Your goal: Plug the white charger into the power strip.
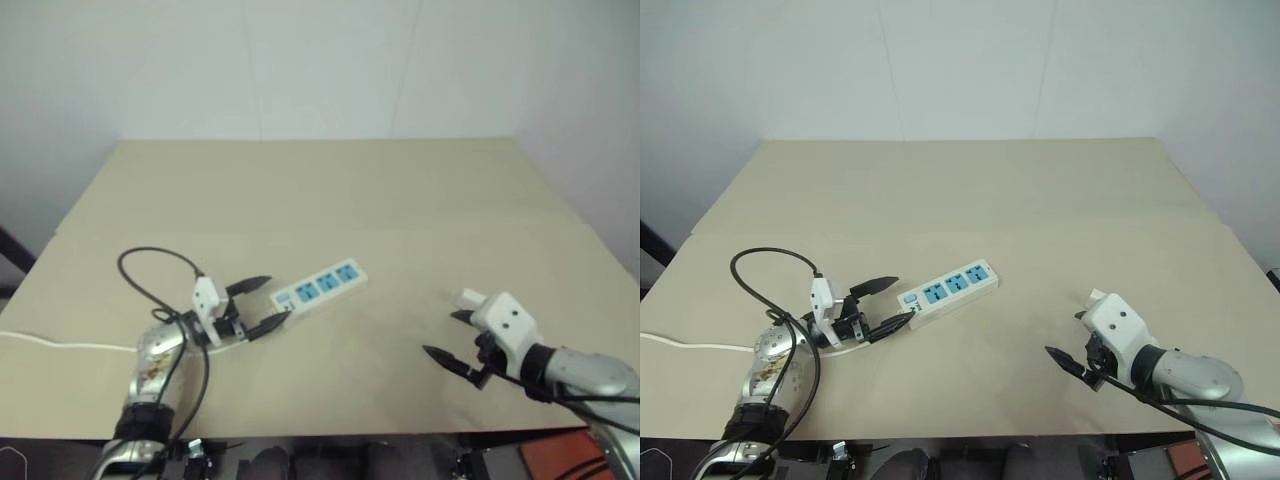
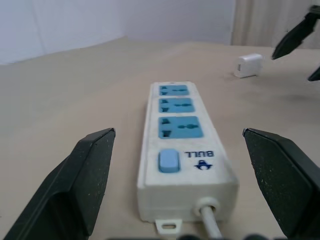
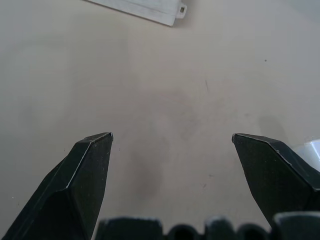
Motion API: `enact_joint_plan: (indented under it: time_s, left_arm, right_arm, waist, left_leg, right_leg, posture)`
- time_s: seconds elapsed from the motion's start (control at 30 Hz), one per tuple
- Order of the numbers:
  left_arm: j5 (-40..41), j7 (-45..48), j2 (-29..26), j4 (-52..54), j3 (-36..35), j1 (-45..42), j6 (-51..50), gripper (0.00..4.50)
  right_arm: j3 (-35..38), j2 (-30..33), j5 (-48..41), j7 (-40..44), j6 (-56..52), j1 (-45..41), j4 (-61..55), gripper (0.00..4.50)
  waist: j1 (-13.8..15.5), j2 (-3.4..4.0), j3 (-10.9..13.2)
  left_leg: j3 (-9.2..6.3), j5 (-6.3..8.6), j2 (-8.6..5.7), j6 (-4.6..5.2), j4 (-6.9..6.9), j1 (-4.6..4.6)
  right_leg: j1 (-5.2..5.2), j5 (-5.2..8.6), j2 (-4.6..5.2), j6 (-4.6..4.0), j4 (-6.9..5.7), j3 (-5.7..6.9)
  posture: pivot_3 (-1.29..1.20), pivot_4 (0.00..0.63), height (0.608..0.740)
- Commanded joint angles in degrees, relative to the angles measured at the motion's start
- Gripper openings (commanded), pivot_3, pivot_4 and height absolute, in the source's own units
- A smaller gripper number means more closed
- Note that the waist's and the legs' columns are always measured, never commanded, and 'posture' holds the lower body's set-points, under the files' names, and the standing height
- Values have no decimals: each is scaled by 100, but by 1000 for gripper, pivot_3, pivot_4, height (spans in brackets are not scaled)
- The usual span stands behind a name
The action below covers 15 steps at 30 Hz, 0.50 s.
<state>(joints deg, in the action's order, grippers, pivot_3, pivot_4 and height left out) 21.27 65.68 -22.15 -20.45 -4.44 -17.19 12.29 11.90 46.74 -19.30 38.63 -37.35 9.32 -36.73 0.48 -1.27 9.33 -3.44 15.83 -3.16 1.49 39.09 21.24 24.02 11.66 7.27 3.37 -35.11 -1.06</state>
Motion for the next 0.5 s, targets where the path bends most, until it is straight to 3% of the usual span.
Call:
enact_joint_plan:
  time_s: [0.03, 0.5]
  left_arm:
    - [-294, -26, -43, -276, 138, -131, 327, 4440]
    - [-362, 101, 293, -1234, 256, -624, 565, 4440]
  right_arm:
    - [275, -45, -17, -98, 32, 50, -264, 4500]
    - [277, -58, 29, -220, 21, 117, -296, 4500]
  waist:
    - [-7, 0, 0]
    - [10, 0, -1]
  left_leg:
    - [0, 0, -1, 0, 0, 0]
    - [0, 0, -1, 0, 1, -1]
  right_leg:
    - [0, 0, 0, 0, 0, 0]
    - [-2, -1, -1, 2, -1, 0]
  posture:
    - [0, 150, 740]
    - [0, 150, 740]
